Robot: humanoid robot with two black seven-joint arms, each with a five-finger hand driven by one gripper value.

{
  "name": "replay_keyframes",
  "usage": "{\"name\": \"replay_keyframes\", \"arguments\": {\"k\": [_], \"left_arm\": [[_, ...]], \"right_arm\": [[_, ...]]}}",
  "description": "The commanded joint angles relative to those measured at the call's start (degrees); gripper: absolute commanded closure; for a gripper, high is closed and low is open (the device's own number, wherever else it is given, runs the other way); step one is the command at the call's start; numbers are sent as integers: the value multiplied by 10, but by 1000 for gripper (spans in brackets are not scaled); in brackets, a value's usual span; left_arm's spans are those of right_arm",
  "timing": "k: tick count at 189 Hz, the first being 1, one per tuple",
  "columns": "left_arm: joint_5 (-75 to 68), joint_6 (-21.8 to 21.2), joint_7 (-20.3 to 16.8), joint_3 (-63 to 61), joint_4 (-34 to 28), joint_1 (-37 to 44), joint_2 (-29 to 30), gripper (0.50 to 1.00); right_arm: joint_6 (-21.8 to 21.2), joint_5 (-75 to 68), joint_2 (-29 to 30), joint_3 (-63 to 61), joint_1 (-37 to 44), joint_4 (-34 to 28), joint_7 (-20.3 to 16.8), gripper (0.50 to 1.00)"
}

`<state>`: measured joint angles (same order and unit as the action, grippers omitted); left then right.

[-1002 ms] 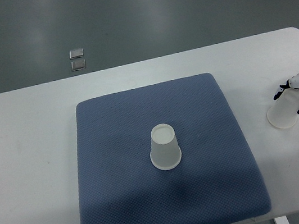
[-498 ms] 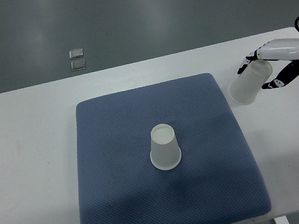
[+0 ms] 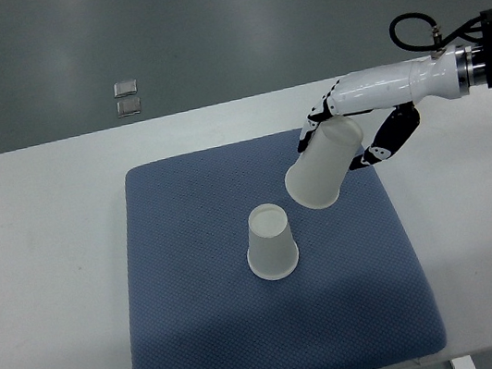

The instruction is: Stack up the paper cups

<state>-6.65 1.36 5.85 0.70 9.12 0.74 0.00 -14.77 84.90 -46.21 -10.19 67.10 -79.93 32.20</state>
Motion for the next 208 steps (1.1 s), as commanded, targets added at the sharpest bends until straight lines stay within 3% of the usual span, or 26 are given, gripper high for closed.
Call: {"name": "replay_keyframes", "arguments": {"k": [1,127,208], "left_arm": [[1,0,-1,0,0,0,0,500],[1,0,-1,0,0,0,0,500],[1,0,0,0,0,0,0,500]], "right_arm": [[-18,-1,19,0,7,-13,-29,807],[-21,-4,76,0,8,-15,-64,805],[-25,-4,111,2,5,-14,-86,762]]}}
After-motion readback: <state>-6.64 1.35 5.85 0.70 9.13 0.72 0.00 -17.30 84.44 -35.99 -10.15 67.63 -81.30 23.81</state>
